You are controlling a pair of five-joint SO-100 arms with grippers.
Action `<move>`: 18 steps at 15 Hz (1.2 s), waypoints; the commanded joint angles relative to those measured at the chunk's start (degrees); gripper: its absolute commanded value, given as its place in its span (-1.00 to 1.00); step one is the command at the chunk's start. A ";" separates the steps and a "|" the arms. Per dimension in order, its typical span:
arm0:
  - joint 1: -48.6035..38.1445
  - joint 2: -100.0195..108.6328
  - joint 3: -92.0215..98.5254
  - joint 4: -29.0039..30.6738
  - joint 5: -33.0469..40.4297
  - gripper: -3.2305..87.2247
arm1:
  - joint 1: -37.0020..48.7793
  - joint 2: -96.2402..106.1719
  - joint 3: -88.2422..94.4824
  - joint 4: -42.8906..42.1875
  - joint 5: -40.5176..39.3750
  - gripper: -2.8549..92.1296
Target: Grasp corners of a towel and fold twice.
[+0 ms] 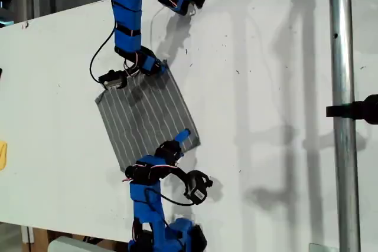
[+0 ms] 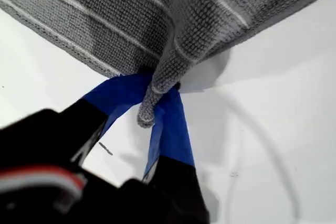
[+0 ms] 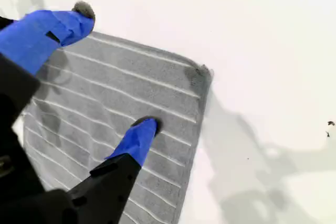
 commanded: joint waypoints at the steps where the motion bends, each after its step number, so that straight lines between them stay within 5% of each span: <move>1: -2.29 -3.60 -3.69 -1.58 0.97 -0.20 | -0.97 0.18 -3.60 -0.79 0.79 -0.94; 10: -3.87 -22.06 -5.80 -7.38 -7.73 -0.25 | -2.02 5.62 -1.58 0.44 1.41 -0.95; 14: -3.52 -23.64 -6.68 -9.49 -8.79 -0.73 | -1.32 10.63 2.81 0.26 2.02 -0.95; 18: -2.72 -23.03 -8.79 -8.79 -9.40 -0.87 | -1.67 11.95 3.96 -0.09 2.11 -0.95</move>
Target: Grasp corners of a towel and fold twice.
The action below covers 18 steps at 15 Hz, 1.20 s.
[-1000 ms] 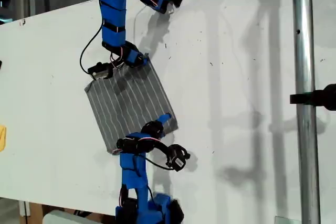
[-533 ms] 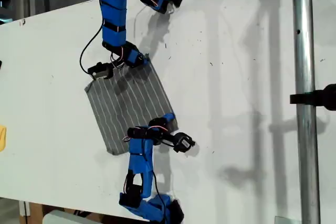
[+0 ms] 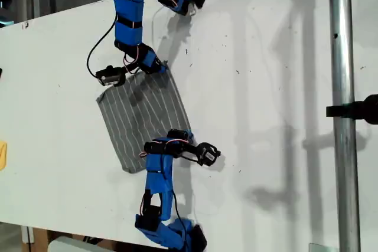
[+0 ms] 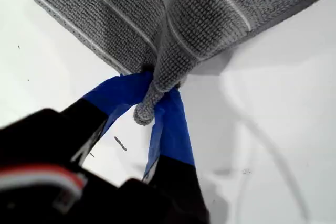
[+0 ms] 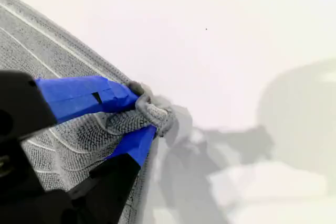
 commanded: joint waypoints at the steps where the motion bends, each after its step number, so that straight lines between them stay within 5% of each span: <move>1: 0.26 1.58 -3.78 1.85 -1.58 -0.93 | -0.53 3.16 -0.44 -0.26 0.88 -0.95; 6: 5.36 8.79 -4.83 5.19 -2.29 -0.99 | -8.96 5.45 -0.35 2.99 6.59 -0.95; 11: 11.51 17.67 -4.04 7.47 -9.23 -0.99 | -18.02 21.71 -2.55 15.03 15.03 -0.95; 18: -1.49 18.72 -0.79 16.17 -3.08 -0.99 | -4.39 7.56 -13.54 6.33 5.36 -0.95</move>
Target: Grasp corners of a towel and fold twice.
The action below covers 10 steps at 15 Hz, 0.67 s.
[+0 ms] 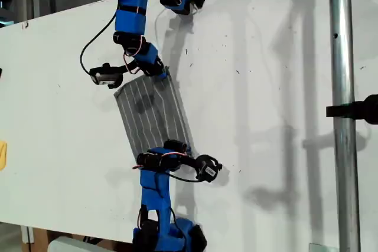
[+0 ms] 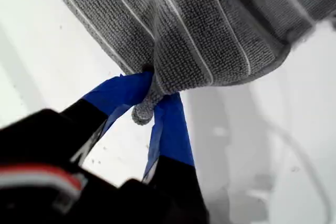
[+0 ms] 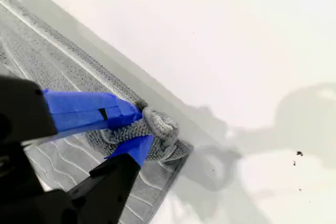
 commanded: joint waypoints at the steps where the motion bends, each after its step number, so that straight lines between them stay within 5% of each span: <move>1: -8.17 4.92 0.70 1.05 4.13 -0.99 | 7.56 -6.15 -7.91 -4.13 -4.75 -0.95; 10: -33.84 8.00 1.85 1.58 25.22 -0.99 | 26.37 -39.81 -52.29 -7.38 -18.46 -0.95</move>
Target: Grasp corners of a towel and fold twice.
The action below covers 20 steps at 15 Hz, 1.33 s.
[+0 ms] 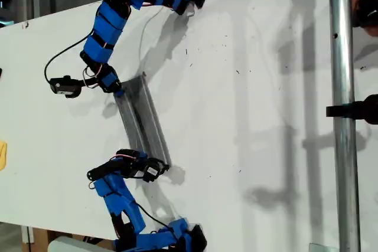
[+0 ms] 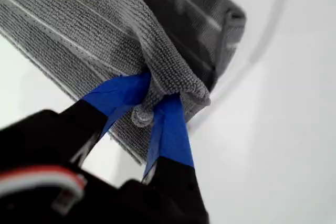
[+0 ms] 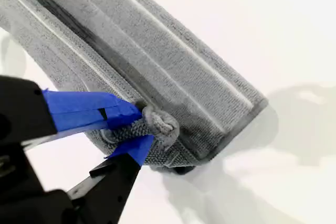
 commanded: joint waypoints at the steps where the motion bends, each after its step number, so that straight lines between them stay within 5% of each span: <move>1: -5.54 5.98 -1.23 0.70 3.52 -0.99 | 2.64 2.64 -7.82 -0.88 -1.05 -0.95; 6: -10.37 8.17 -0.18 0.62 6.86 -0.99 | 5.01 8.35 -4.31 -3.08 -0.88 -0.95; 13: -1.93 -3.16 0.26 0.35 -1.23 -0.96 | 5.10 8.61 9.93 -0.62 -0.18 -0.95; 20: -3.60 -8.96 -0.70 0.18 -2.11 -0.89 | 8.00 -2.11 8.17 -3.43 -0.35 -0.95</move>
